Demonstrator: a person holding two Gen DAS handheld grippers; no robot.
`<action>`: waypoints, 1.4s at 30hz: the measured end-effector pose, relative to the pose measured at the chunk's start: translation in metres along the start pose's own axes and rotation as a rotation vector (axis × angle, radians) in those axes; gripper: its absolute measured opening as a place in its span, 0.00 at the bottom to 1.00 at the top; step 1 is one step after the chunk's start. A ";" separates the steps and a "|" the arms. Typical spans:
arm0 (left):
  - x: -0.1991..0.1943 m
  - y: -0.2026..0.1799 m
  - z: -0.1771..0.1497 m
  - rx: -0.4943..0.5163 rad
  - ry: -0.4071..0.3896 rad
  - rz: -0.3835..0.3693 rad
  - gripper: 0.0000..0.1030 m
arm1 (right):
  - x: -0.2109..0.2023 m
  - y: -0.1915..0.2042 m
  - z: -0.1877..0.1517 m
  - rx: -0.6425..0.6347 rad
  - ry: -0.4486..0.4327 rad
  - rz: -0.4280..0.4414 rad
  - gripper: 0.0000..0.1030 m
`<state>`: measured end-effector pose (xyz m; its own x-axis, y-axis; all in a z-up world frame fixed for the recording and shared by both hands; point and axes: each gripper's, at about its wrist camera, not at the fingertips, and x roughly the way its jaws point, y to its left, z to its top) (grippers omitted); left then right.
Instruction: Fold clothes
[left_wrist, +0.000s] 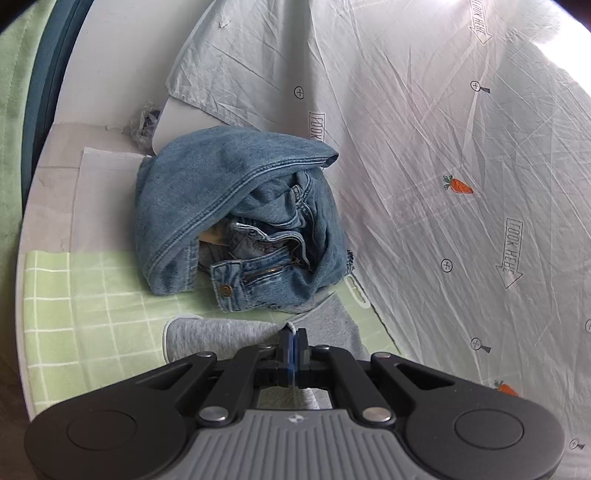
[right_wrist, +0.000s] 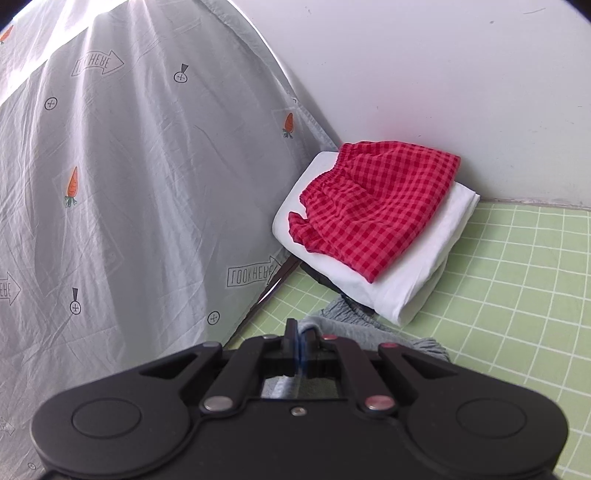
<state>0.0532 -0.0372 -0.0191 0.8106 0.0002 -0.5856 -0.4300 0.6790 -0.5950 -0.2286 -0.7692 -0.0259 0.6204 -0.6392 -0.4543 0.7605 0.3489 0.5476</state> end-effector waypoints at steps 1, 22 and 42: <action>0.010 -0.014 -0.004 0.013 0.004 -0.004 0.00 | 0.009 0.008 0.005 -0.011 0.006 0.001 0.02; 0.207 -0.124 -0.088 0.328 0.243 0.210 0.51 | 0.199 0.099 -0.087 -0.297 0.299 -0.173 0.60; 0.202 -0.070 -0.110 0.299 0.280 0.356 0.69 | 0.170 0.040 -0.142 -0.023 0.358 -0.299 0.80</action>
